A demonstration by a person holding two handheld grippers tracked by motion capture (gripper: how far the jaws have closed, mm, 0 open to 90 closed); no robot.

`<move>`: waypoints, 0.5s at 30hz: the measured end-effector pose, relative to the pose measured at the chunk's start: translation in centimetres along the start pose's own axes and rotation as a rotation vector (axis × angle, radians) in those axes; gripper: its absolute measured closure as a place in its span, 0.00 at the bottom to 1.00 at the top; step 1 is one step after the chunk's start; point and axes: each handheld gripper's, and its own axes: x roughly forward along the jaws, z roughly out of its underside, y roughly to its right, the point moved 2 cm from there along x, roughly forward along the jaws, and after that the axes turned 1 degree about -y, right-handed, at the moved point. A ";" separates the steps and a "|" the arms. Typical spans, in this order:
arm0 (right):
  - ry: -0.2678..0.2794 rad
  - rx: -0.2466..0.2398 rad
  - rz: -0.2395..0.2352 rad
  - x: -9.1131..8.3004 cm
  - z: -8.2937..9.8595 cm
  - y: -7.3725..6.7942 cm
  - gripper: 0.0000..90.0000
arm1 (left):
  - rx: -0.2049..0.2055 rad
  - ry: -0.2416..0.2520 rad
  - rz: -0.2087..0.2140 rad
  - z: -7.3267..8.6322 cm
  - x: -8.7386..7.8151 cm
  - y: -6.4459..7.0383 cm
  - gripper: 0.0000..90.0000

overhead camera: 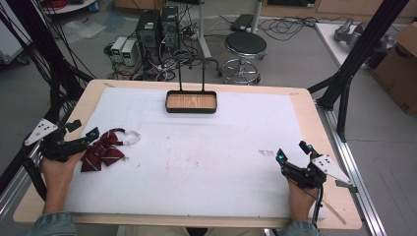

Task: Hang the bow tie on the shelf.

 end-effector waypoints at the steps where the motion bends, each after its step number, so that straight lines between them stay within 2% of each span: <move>1: -0.001 0.002 -0.001 0.0 0.0 0.0 0.13 | 0.000 0.000 -0.001 0.0 0.0 0.0 0.20; 5: -0.006 -0.002 -0.005 0.1 0.0 0.0 0.13 | 0.000 0.004 -0.003 0.0 -0.1 0.0 0.20; 8: -0.007 -0.004 -0.004 0.1 0.0 0.0 0.13 | -0.022 0.020 0.006 0.0 -0.1 0.0 0.20; 15: -0.012 0.000 -0.004 0.1 0.1 0.0 0.13 | -0.024 0.027 -0.004 0.0 -0.2 -0.1 0.20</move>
